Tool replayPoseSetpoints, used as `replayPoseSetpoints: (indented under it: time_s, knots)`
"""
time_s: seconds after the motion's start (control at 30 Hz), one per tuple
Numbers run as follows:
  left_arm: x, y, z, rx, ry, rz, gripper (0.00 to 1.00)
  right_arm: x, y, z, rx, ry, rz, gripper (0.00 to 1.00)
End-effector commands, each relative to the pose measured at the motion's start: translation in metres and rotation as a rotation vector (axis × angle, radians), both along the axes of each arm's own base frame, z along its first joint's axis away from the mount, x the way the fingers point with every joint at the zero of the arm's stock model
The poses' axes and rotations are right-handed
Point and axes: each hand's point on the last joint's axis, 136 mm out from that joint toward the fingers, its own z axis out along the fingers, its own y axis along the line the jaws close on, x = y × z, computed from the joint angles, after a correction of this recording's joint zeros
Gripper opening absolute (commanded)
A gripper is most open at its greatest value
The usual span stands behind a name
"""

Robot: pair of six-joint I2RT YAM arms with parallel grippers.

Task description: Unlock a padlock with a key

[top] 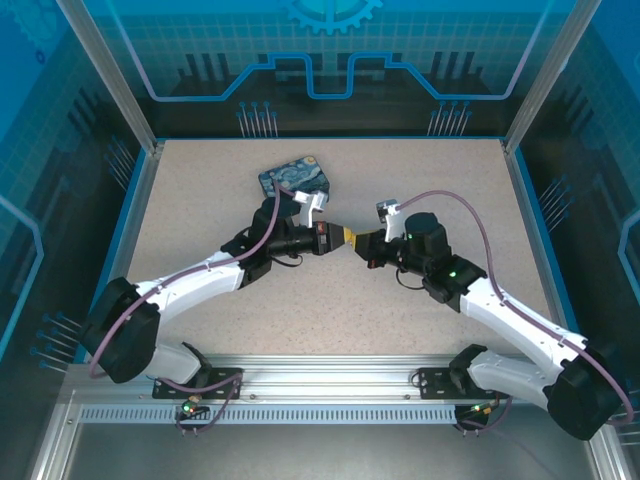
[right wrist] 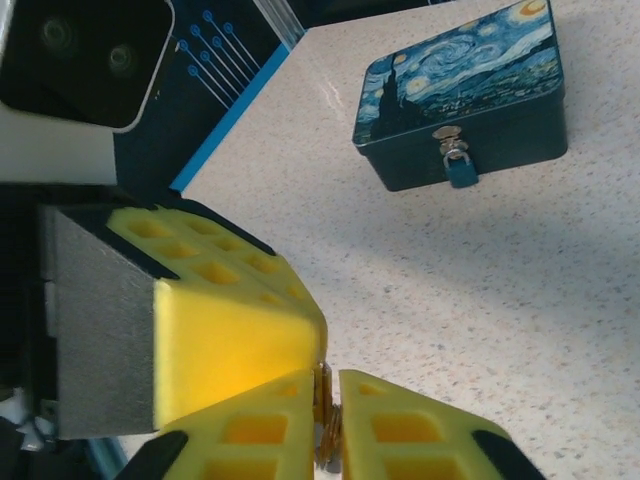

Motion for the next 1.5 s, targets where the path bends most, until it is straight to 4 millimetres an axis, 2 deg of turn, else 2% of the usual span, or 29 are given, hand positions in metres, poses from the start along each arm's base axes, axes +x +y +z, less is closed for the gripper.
replayPoseSetpoints:
  time_s: [0.0,0.13,0.23,0.33,0.43,0.63,0.93,1.2,1.37,1.47]
  knots:
    - [0.0,0.005,0.023,0.044,-0.118,0.011,0.0,-0.009,-0.004,0.026,0.084,-0.027,0.079,0.31]
    - [-0.002,0.011,0.034,0.14,-0.207,-0.013,0.0,-0.01,-0.023,0.036,0.139,-0.014,0.124,0.55]
    - [-0.006,0.012,0.041,0.193,-0.251,-0.051,0.0,-0.012,-0.03,0.048,0.149,-0.056,0.157,0.7]
    - [-0.011,0.01,0.052,0.199,-0.284,-0.09,0.0,-0.016,-0.028,0.057,0.16,-0.104,0.21,0.79]
    - [-0.017,0.008,0.064,0.176,-0.315,-0.121,0.0,-0.02,-0.02,0.066,0.213,-0.145,0.276,0.82]
    - [-0.025,0.005,0.095,0.102,-0.373,-0.152,0.0,-0.026,-0.01,0.093,0.335,-0.265,0.375,0.78]
    - [-0.03,0.004,0.131,0.018,-0.423,-0.151,0.0,-0.032,0.009,0.101,0.368,-0.28,0.456,0.64]
    - [-0.026,0.006,0.144,-0.016,-0.436,-0.11,0.0,-0.035,0.018,0.094,0.367,-0.26,0.469,0.5]
    - [-0.024,0.005,0.142,-0.014,-0.428,-0.111,0.0,-0.035,0.019,0.099,0.368,-0.27,0.468,0.42]
    - [-0.024,0.005,0.142,-0.013,-0.428,-0.107,0.0,-0.033,0.018,0.099,0.362,-0.269,0.454,0.34]
